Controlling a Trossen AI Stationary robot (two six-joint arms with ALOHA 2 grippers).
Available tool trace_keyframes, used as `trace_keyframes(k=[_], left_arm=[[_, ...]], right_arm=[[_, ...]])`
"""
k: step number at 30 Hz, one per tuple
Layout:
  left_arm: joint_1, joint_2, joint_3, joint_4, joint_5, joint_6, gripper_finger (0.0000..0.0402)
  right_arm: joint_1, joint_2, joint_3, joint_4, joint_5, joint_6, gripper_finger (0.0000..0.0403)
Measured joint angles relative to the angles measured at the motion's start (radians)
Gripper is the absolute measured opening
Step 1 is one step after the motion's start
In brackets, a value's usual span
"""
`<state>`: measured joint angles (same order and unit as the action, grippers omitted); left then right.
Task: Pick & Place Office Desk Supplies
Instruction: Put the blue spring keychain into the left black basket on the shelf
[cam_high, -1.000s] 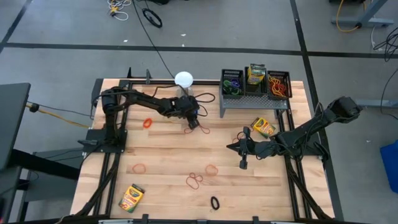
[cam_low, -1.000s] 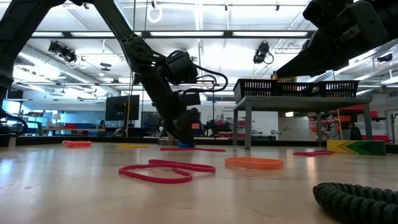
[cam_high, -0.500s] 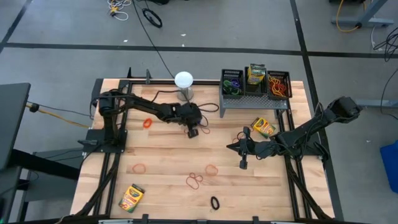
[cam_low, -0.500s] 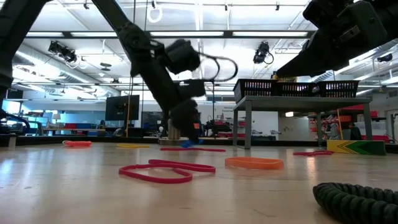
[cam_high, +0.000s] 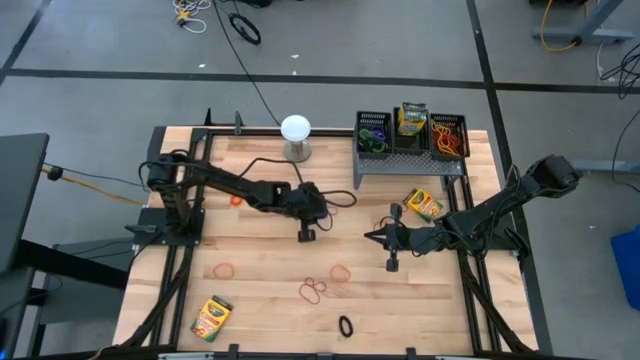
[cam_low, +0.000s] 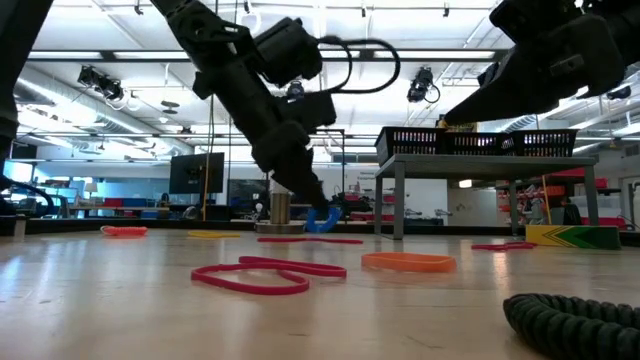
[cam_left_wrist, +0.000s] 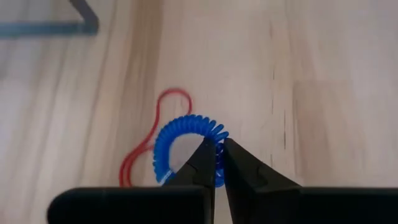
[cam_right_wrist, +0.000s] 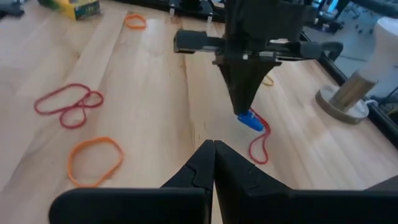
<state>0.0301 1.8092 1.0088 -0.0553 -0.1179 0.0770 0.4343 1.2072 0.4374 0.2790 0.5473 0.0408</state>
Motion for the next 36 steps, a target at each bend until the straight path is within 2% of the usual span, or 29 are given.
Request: trace_keyframes(k=[7,18,24,29,33,36], left_arm=[[-0.026,-0.046,-0.007,0.020,0.007,0.005,0.0016],[-0.031,-0.146,-0.244,0.287,0.082,-0.067,0.0015],[-0.045,-0.171,-0.297,0.426,0.104,-0.065,0.0015],[-0.051,-0.171,-0.319,0.542,0.192,-0.059,0.0015],[-0.056,-0.170,-0.327,0.615,0.240,-0.051,0.0015],[-0.057,-0.170,-0.327,0.655,0.280,-0.051,0.0015]], right_arm=[[0.000,0.000,0.000,0.000,0.000,-0.030,0.0013],[0.000,0.000,0.000,0.010,0.000,-0.030,0.0013],[0.000,0.000,0.000,0.031,-0.029,0.018,0.0013],[-0.014,0.000,0.005,0.110,-0.113,-0.080,0.0013],[-0.014,0.005,0.040,0.106,-0.099,-0.122,0.0020],[-0.014,0.034,0.076,0.073,-0.079,-0.138,0.0045]])
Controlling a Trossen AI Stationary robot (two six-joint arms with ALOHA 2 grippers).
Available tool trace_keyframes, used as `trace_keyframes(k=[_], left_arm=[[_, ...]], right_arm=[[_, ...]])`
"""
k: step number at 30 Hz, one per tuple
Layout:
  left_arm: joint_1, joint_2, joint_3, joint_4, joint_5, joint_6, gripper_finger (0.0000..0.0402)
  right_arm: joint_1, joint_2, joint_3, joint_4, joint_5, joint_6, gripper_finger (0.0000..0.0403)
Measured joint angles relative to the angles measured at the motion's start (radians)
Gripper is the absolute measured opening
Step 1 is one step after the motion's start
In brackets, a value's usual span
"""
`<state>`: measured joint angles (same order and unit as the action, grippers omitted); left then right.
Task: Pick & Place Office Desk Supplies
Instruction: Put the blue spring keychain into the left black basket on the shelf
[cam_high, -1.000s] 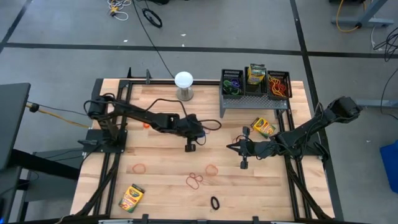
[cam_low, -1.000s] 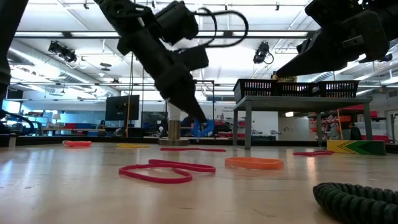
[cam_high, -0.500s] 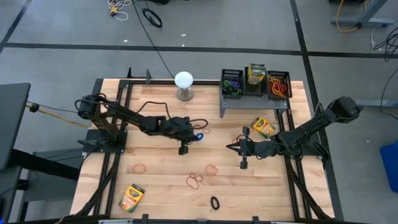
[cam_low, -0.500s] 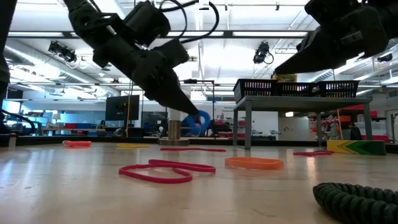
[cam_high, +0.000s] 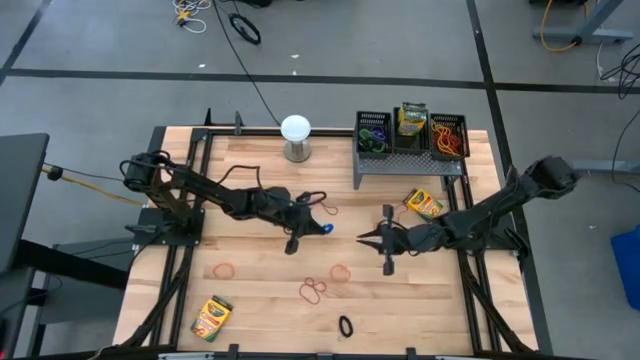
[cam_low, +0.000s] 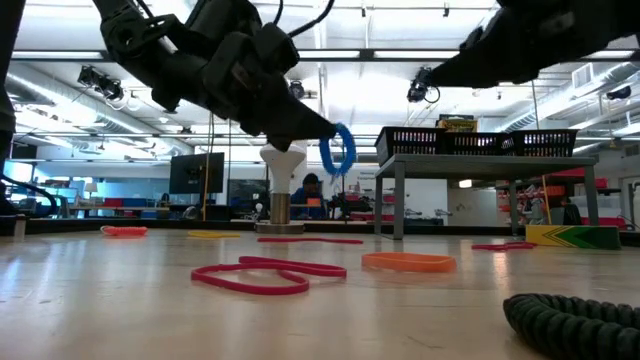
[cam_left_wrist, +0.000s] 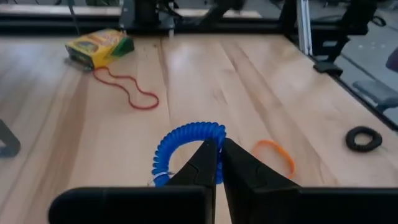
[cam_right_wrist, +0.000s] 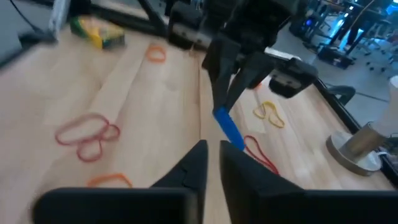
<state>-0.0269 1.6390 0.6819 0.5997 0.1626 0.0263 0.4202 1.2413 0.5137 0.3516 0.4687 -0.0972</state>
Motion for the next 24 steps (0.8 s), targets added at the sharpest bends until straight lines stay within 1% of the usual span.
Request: trace_keyframes(k=[2,7,10,12,14,15,20,21,24], left_arm=[[0.000,0.001,0.000,0.022,0.002,-0.006,0.0015],[-0.017,0.001,0.000,0.067,0.028,-0.005,0.0015],[-0.030,0.001,0.000,0.070,0.029,0.000,0.0015],[-0.037,0.001,0.000,0.069,0.023,0.002,0.0015],[-0.040,0.001,0.000,0.064,0.018,0.010,0.0016],[-0.043,0.001,0.000,0.063,0.014,0.014,0.0016],[-0.046,0.001,0.000,0.068,-0.011,0.027,0.0016],[-0.046,0.001,0.000,0.068,-0.012,0.027,0.0016],[-0.046,0.001,0.000,0.072,-0.012,0.027,0.0016]], right_arm=[[0.000,0.039,0.015,-0.008,0.006,-0.027,0.0072],[-0.004,0.192,0.066,-0.005,0.015,-0.108,0.0147],[-0.021,0.261,0.103,0.027,0.085,-0.154,0.0179],[-0.038,0.293,0.122,0.090,0.120,-0.185,0.0191],[-0.055,0.313,0.137,0.146,0.117,-0.213,0.0197],[-0.064,0.320,0.143,0.164,0.096,-0.221,0.0198],[-0.122,0.332,0.162,0.170,-0.121,-0.215,0.0184],[-0.132,0.332,0.162,0.170,-0.141,-0.205,0.0178],[-0.155,0.332,0.162,0.170,-0.152,-0.190,0.0158]])
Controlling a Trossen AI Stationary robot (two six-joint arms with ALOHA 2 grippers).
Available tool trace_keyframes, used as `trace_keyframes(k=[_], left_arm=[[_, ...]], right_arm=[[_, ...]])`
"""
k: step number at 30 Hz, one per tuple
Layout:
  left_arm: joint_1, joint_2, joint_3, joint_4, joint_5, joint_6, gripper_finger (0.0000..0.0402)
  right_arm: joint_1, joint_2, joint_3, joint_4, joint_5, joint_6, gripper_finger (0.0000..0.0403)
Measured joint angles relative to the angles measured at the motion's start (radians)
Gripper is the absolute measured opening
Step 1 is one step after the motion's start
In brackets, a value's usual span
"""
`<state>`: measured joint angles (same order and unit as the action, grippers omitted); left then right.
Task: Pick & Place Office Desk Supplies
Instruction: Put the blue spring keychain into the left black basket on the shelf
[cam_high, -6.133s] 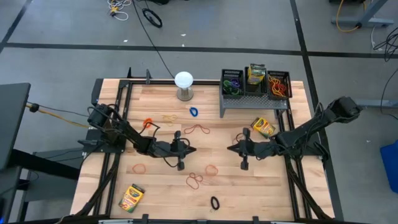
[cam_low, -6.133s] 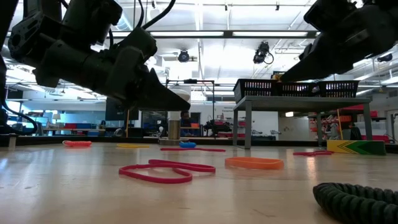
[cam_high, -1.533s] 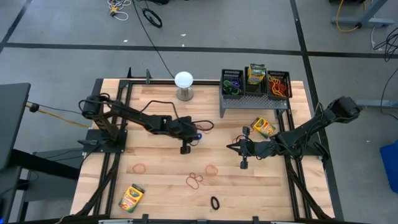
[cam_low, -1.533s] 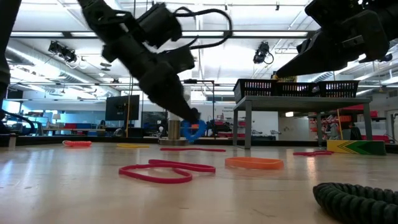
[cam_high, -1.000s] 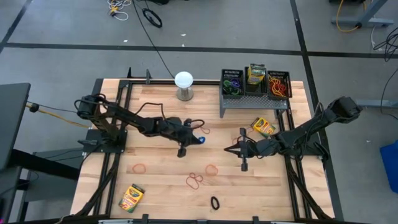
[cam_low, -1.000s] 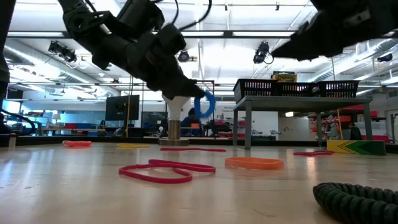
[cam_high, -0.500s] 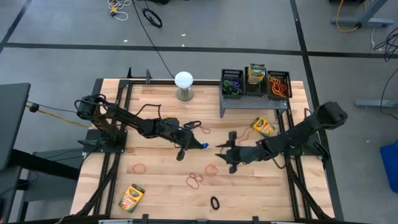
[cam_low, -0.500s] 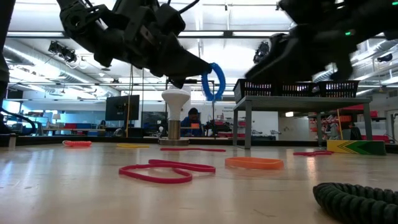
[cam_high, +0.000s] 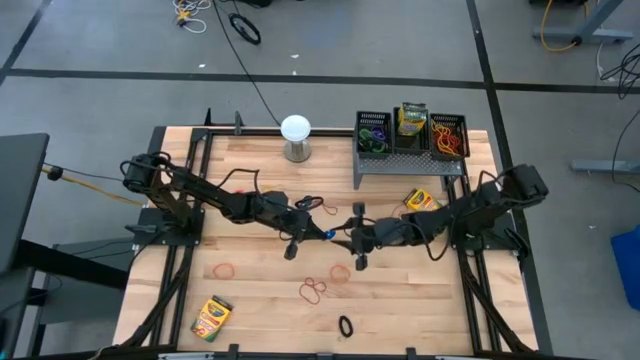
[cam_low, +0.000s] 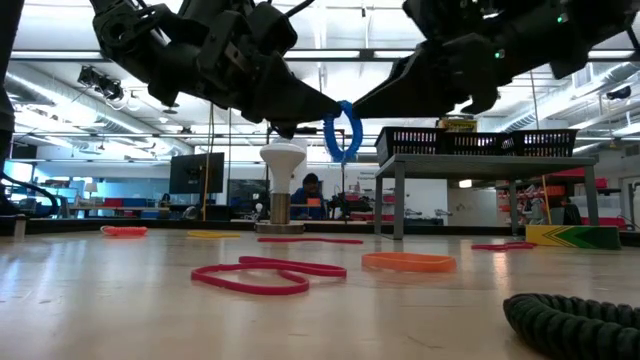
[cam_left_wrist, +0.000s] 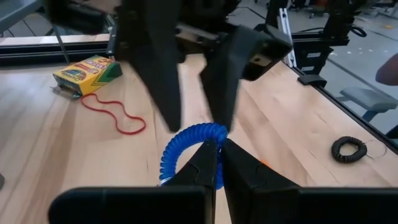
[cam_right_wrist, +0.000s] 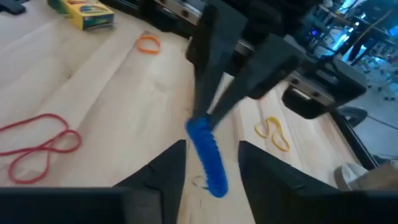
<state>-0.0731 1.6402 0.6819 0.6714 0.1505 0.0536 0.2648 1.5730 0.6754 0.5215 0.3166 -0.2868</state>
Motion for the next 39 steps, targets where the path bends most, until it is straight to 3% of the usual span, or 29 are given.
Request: trace_keyframes(k=[4,10,15,23,30,34,39], left_arm=[[0.000,0.000,0.000,0.012,0.000,0.000,0.0016],[0.000,0.000,0.000,0.018,-0.005,0.002,0.0017],[0.000,-0.007,0.000,0.011,-0.054,-0.041,0.0041],[-0.004,-0.126,0.000,-0.087,-0.083,-0.042,0.0125],[-0.075,-0.186,0.001,-0.268,-0.261,0.009,0.0153],[-0.138,-0.160,0.001,-0.324,-0.358,-0.005,0.0146],[-0.206,-0.127,0.000,-0.318,-0.401,-0.029,0.0145]], right_arm=[[-0.025,0.000,0.000,-0.003,-0.062,-0.004,0.0119],[-0.033,0.000,0.000,-0.017,-0.066,-0.009,0.0053],[-0.016,-0.024,0.000,-0.051,0.036,-0.010,0.0013],[-0.004,-0.203,0.000,-0.268,0.183,0.047,0.0016],[-0.030,-0.431,0.033,-0.484,0.435,0.027,0.0013],[-0.139,-0.499,0.101,-0.624,0.522,0.024,0.0013],[-0.334,-0.492,0.166,-0.664,0.452,0.002,0.0013]])
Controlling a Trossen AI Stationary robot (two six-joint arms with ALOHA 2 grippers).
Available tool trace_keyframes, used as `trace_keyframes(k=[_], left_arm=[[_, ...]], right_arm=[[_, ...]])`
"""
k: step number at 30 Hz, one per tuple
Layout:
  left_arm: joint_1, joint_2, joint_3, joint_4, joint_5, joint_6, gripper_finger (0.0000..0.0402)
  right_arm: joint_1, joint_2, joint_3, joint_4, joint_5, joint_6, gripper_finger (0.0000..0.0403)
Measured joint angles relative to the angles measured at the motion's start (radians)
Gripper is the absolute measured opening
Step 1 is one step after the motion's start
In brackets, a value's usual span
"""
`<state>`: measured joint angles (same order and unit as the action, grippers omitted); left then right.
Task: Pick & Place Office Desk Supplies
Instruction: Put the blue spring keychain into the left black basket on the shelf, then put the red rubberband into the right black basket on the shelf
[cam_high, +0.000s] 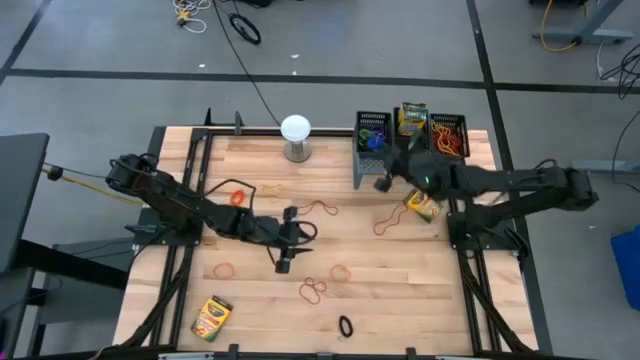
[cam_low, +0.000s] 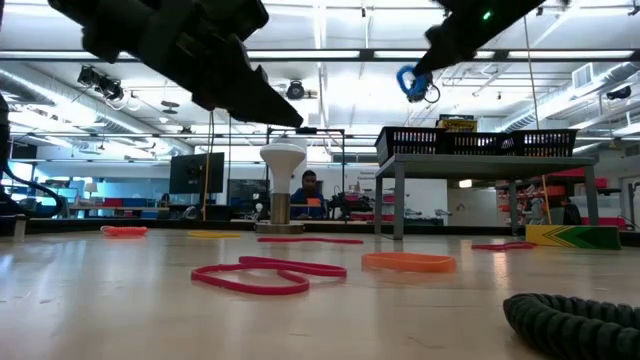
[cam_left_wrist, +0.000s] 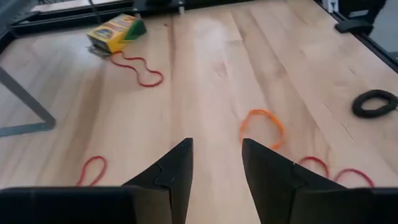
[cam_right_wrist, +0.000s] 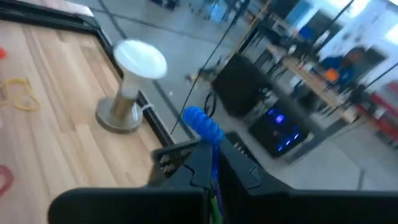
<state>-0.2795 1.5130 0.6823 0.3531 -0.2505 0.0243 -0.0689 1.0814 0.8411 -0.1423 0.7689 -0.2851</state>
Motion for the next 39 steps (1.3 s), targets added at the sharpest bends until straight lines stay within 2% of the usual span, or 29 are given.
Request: trace_keyframes(k=[4,9,12,19,23,25,27,31,34,39], left_arm=[[-0.030,0.019,0.000,-0.001,-0.017,-0.017,0.0145],[-0.056,0.060,0.000,0.007,-0.042,-0.039,0.0145],[-0.064,0.084,0.000,0.006,-0.053,-0.067,0.0145],[-0.092,0.144,0.035,0.007,-0.093,-0.114,0.0145],[-0.123,0.163,0.063,0.004,-0.090,-0.119,0.0145],[-0.141,0.169,0.077,-0.006,-0.090,-0.126,0.0145],[-0.161,0.175,0.091,-0.021,-0.091,-0.149,0.0145],[-0.192,0.212,0.150,-0.107,-0.090,-0.255,0.0140],[-0.214,0.267,0.209,-0.201,-0.100,-0.276,0.0131],[-0.231,0.383,0.314,-0.320,-0.114,-0.302,0.0121]], right_arm=[[-0.176,0.048,0.005,-0.006,-0.180,0.017,0.0013],[-0.315,0.112,0.003,-0.010,-0.272,0.049,0.0022],[-0.322,0.116,0.003,0.028,-0.279,0.046,0.0051],[-0.323,0.116,0.003,0.004,-0.255,0.092,0.0153],[-0.315,0.104,0.003,-0.033,-0.249,0.089,0.0185],[-0.291,0.076,0.003,-0.052,-0.246,0.093,0.0182],[-0.250,0.042,0.003,-0.090,-0.248,0.111,0.0162],[-0.105,-0.010,0.003,-0.190,-0.253,0.184,0.0082],[0.038,-0.008,0.003,-0.266,-0.239,0.243,0.0016],[0.286,0.045,0.003,-0.305,-0.115,0.343,0.0017]])
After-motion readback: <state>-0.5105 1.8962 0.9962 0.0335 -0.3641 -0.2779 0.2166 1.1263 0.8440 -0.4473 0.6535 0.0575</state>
